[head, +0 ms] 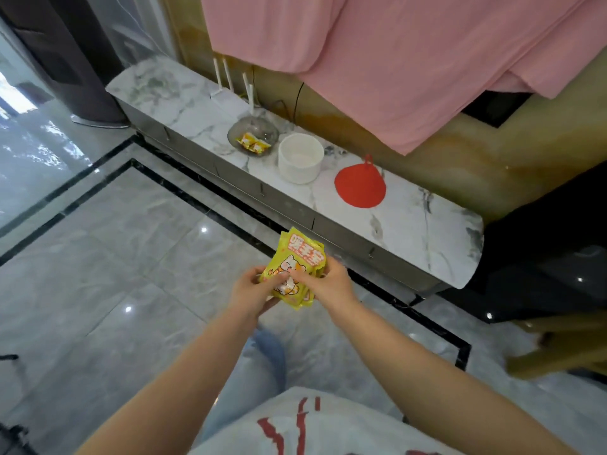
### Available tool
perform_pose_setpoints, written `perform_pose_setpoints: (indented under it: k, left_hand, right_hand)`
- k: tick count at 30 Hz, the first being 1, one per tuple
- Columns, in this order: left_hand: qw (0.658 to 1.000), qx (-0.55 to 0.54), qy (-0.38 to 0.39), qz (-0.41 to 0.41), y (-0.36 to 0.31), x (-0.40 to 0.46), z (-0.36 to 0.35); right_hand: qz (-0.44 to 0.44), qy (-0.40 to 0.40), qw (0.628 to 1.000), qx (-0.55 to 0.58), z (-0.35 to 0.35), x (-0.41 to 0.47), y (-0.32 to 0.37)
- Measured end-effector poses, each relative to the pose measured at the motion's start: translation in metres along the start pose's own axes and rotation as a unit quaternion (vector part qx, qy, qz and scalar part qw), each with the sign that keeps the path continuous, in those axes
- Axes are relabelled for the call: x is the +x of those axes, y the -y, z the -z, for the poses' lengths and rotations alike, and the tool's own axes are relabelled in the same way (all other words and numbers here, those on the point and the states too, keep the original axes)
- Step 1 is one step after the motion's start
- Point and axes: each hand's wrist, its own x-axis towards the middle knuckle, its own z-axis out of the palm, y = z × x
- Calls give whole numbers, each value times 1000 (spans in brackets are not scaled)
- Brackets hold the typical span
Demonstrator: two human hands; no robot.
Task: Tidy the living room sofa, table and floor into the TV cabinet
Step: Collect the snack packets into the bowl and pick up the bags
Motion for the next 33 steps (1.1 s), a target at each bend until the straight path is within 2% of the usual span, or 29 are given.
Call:
perform_pose_setpoints:
  k: [4,9,14,17,28,33]
  left_hand:
    - [1000,5,-6,2,-42,44,0]
    - [997,74,20,-28,-111,103,-3]
    - [989,133,65,-2,-159,167,-12]
    - [989,125,73,3,-183,198,-30]
    - [996,34,-2,84,-268,330,-111]
    - [992,-7,-8,125,-280,386,-120]
  right_hand:
    - [17,-6,999,-45,-17,42,39]
    - [4,-49,998,28,-26,110,84]
    - [-12,-52,996,70,-23,171,115]
    - [-24,-40,996,75,-15,213,134]
    - [-106,5,985,137,17,391,195]
    - [-132,-15,982,132,22,457,205]
